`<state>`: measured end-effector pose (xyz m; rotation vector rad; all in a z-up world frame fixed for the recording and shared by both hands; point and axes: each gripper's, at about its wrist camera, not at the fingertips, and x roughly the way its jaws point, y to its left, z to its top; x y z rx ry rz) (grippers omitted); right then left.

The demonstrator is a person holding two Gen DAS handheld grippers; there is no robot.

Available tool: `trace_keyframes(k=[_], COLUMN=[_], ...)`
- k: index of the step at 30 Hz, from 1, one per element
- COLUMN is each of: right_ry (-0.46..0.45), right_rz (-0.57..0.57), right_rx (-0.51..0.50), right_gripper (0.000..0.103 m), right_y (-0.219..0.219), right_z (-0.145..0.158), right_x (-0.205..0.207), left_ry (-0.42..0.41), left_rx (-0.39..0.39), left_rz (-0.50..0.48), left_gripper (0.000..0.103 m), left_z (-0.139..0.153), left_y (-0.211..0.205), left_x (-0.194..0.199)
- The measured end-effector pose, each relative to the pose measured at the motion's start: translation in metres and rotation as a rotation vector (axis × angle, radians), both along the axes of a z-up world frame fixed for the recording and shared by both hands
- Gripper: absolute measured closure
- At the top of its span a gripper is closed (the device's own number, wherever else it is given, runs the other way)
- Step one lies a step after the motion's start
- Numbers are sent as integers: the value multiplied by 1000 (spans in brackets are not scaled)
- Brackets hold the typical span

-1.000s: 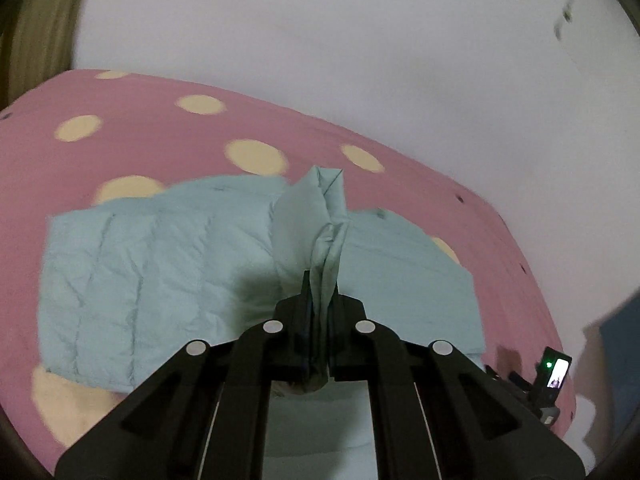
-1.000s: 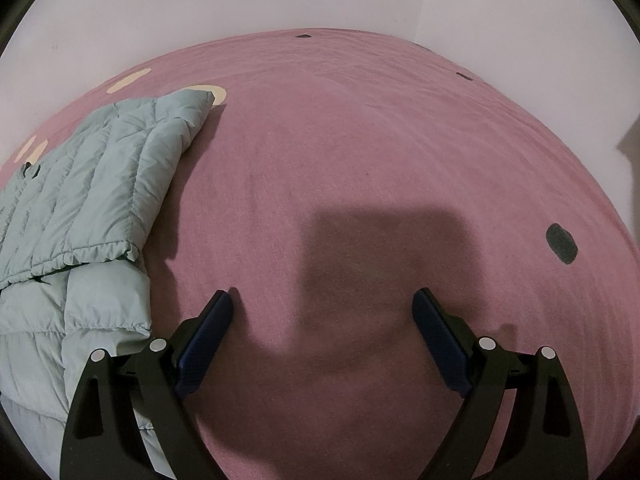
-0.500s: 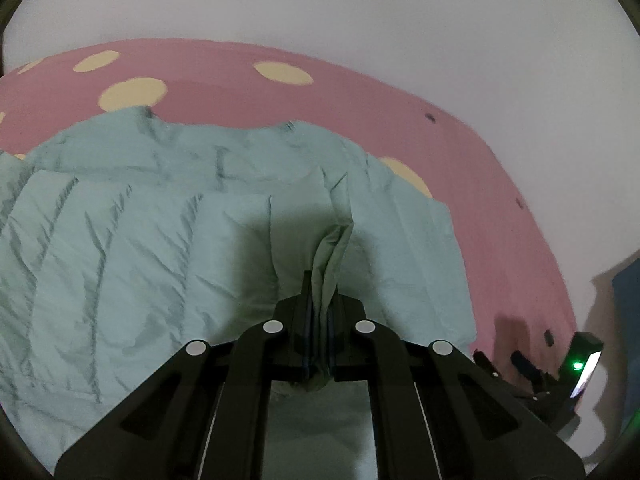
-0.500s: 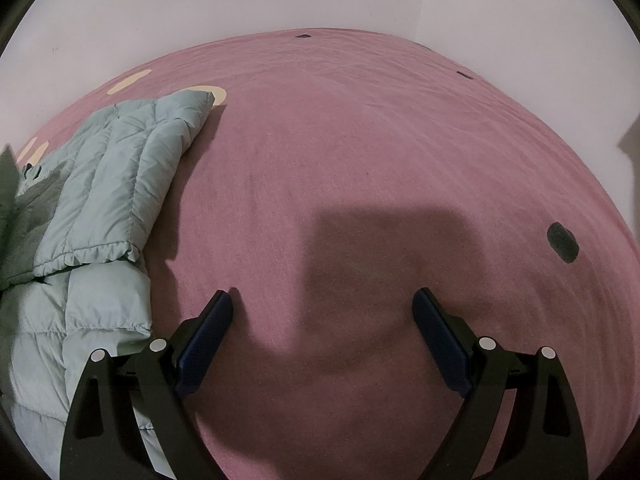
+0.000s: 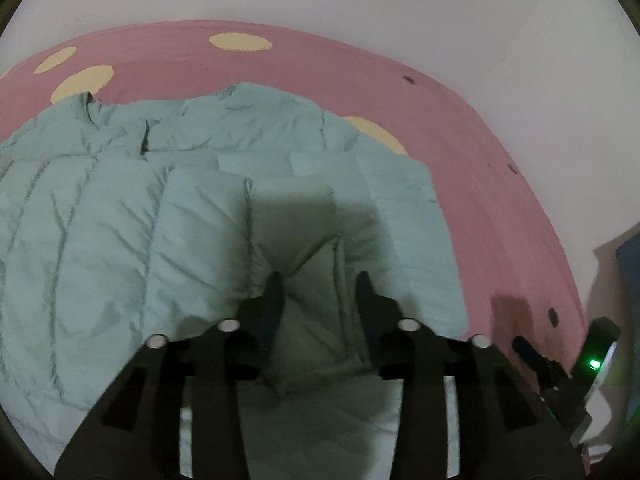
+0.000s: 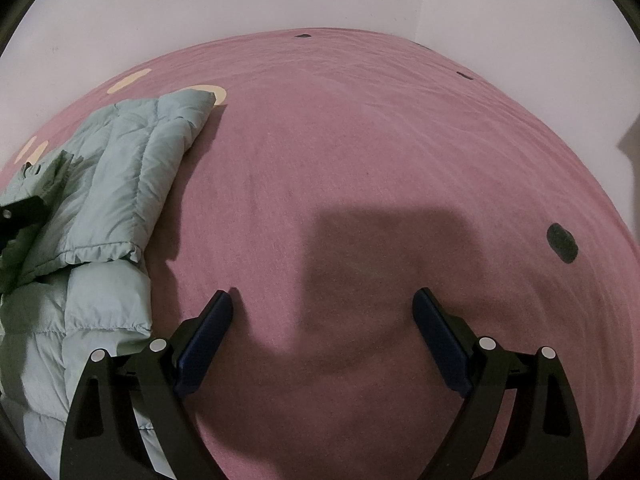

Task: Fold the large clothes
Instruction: 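Withdraw the left tool from the jacket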

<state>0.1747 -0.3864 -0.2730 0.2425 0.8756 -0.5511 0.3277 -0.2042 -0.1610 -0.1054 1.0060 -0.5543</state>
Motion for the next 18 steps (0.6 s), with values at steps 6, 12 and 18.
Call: trace_keyframes(k=[6, 12, 18], right_ry=[-1, -2, -138], right_rz=[3, 2, 106], right_rx=[2, -39, 56], right_gripper=[13, 13, 13], right_y=[0, 6, 49], right_z=[2, 32, 88], right_x=[0, -5, 5], left_ry=[-101, -166, -165], left_rx=[5, 73, 212], left_rz=[34, 187, 383], left_gripper=[38, 34, 32], left_z=[43, 55, 28], left_y=[56, 169, 268], left_x=[-35, -63, -62])
